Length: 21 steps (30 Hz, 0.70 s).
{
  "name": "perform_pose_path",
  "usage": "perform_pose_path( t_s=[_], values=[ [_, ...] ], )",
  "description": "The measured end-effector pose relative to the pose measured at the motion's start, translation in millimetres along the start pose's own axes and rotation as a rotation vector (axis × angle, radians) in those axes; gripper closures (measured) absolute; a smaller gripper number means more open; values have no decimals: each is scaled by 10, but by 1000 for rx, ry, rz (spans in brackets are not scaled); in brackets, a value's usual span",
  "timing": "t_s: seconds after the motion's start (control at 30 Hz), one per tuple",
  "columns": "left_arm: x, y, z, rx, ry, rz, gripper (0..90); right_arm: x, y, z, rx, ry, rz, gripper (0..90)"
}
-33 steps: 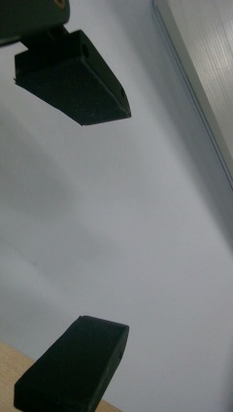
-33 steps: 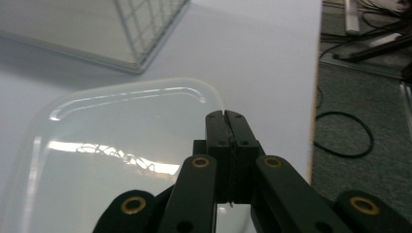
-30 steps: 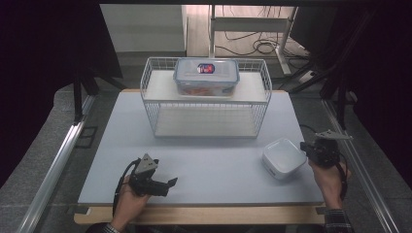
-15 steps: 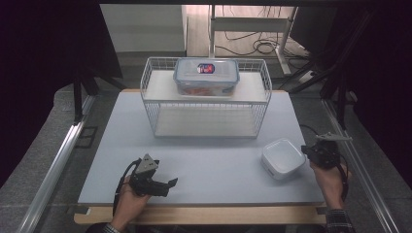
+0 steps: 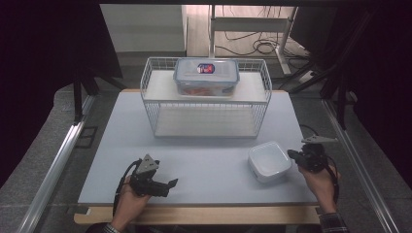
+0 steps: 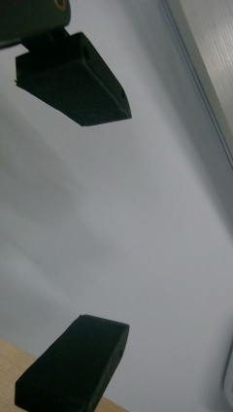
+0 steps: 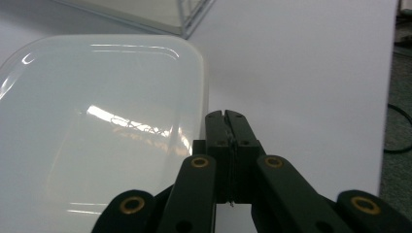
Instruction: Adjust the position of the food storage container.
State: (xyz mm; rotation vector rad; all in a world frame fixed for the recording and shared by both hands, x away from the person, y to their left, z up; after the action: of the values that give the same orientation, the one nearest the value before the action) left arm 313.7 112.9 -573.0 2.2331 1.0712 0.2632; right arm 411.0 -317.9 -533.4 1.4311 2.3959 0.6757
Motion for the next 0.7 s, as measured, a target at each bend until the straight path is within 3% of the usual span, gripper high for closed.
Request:
perform_pose_path(
  t_s=[0.7],
  values=[
    [-11, -12, 24, 14, -4, 1, 46, 578, 43, 78, 41, 133, -96, 892]
  ],
)
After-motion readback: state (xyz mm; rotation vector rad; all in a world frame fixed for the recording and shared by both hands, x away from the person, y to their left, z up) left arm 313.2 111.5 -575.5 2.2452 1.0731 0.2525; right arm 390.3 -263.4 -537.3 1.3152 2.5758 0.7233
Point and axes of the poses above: each handheld gripper's, and its own axes: z roughly forward along the jaws, y roughly out of its top, x roughly to its left, the point moved 9 cm from there along z, roughly forward along the jaws, and after that the axes turned 14 degrees about x, right-handed, at the moved point
